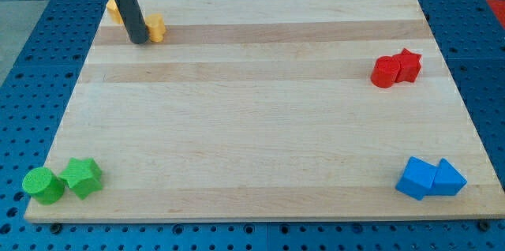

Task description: Place the red star towards bottom right of yellow heart

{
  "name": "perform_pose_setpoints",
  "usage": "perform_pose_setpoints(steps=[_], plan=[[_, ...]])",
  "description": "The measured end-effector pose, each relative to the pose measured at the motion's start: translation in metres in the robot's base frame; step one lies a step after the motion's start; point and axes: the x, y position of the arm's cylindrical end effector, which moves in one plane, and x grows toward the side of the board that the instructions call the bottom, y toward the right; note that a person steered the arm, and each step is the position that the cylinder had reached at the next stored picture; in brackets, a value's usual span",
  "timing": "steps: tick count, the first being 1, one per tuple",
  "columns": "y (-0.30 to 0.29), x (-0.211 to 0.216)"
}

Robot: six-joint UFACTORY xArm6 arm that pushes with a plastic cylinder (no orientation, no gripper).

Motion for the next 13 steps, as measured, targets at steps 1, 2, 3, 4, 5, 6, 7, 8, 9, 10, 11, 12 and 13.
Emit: perform_pose_setpoints(steps=[1, 2, 3, 4, 5, 6, 7, 8, 9, 10, 11, 12, 13], plan=[[0.000, 0.006], [0.019, 0.059], [0.097, 0.102], [0.187, 0.143], [0.268, 0.180], [0.348, 0.183], [0.441, 0.180], [0.512, 0.145], [0.518, 0.104], [0.479, 0.081], [0.417, 0.062], [0.358, 0.059], [0.372, 0.061]])
